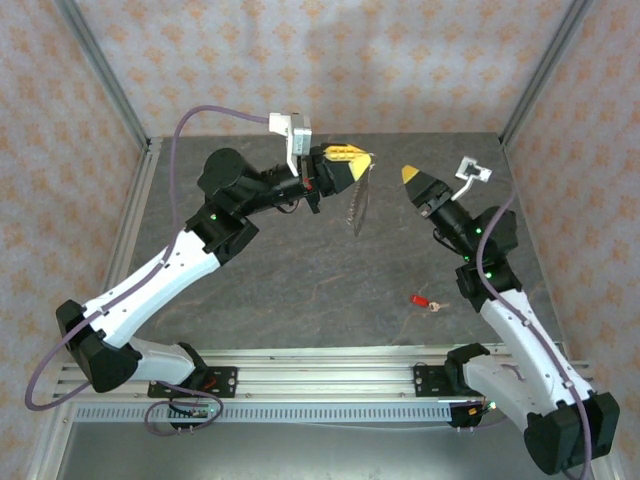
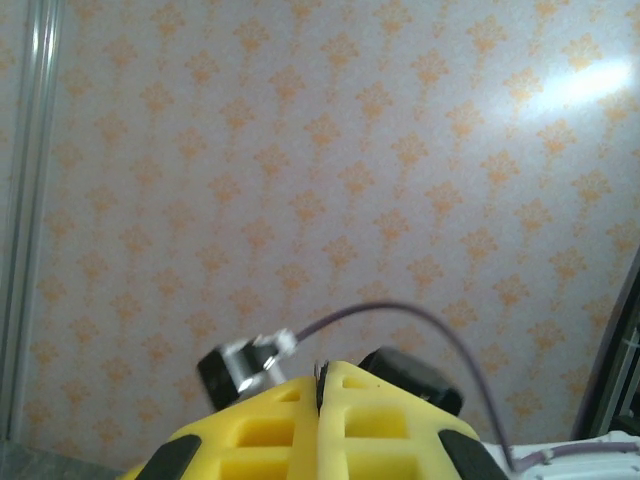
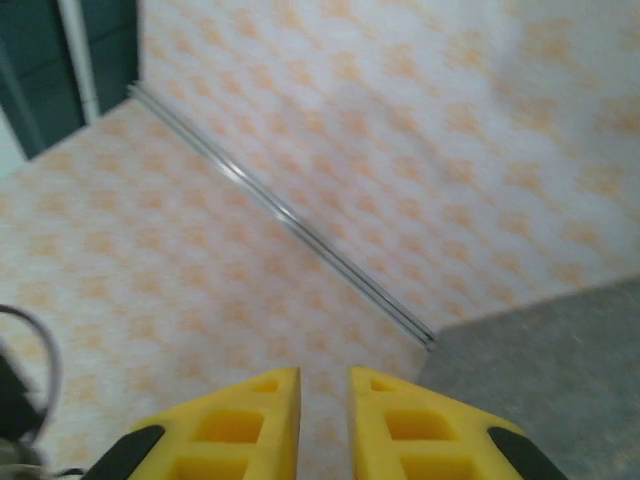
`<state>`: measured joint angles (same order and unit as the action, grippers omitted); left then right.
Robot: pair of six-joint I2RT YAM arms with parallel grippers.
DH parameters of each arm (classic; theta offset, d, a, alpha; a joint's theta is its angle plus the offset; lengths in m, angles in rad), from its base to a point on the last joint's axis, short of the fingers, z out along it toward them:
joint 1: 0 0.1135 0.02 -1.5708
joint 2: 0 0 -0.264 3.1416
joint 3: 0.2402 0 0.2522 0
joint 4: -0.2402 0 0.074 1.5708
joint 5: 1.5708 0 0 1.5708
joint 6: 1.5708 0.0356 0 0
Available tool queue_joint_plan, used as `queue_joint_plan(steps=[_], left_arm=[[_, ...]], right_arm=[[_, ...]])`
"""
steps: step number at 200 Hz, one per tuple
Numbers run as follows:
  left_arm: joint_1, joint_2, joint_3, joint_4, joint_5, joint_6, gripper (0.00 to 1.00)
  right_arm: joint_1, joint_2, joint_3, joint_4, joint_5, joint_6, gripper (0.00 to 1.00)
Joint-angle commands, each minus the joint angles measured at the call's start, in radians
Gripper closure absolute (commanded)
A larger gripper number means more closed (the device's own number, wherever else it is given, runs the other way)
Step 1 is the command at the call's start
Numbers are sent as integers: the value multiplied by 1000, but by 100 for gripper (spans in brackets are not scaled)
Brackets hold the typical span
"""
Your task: Put the keys on the keyring
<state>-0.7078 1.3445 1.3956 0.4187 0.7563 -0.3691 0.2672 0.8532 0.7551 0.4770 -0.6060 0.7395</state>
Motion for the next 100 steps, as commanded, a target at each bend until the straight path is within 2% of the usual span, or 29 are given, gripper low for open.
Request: queue_joint_plan(steps=[1,50,100], left_arm=[[4,10,17,-10,-13,14,100],[50,60,-14,96,-17,-125,100],[60,106,-21,167,-41,-237,100]], right_arm=[[-3,-22,45,70,-64,11,81],[-3,11,34,303,-137,150,74],[4,75,53,450,-155,250,73]])
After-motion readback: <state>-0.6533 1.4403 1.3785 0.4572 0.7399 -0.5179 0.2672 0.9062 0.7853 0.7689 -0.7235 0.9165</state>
